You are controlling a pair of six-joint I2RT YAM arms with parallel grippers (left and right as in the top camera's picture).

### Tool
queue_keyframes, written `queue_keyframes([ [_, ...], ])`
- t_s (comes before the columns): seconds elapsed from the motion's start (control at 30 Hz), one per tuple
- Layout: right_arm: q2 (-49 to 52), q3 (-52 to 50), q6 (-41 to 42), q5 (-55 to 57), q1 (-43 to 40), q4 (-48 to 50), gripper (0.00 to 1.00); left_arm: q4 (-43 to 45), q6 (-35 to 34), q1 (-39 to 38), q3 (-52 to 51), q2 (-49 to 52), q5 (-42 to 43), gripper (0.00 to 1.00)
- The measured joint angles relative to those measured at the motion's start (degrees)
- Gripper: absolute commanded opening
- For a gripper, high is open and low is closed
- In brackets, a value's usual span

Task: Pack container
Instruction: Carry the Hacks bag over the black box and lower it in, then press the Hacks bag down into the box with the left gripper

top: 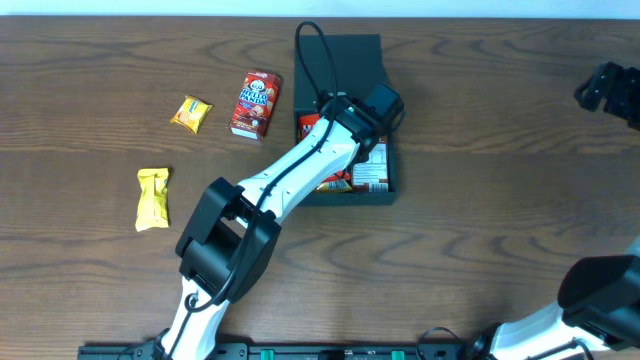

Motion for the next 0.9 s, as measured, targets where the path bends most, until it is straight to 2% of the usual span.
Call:
queue_keyframes([
  [0.17,0.0,0.0,0.0,-0.1,0.0,0.0,0.99,0.2,3.0,0.0,1.2,-2.9,0.0,0.48],
  [0.2,0.0,0.0,0.0,-0.1,0.0,0.0,0.99,0.5,3.4,0.0,1.4,-4.0,0.0,0.37],
  [0.23,0.0,0.0,0.0,-0.1,0.0,0.0,0.99,0.7,3.6,0.0,1.5,-5.4,0.0,0.15],
  [0.27,0.0,0.0,0.0,-0.1,0.0,0.0,0.99,0.9,3.8,0.0,1.6,-6.6,0.0,0.06],
  [0.4,0.0,0.0,0.0,-0.2,0.0,0.0,0.99,1.5,6.2,0.0,2.8,-10.9,-0.1,0.06],
  [0.53,0.0,0.0,0.0,-0.2,0.0,0.0,0.99,1.2,6.6,0.1,3.1,-11.0,0.0,0.06],
  [0.9,0.0,0.0,0.0,-0.2,0.0,0.0,0.99,0.9,6.4,0.5,2.1,1.2,0.2,0.06],
])
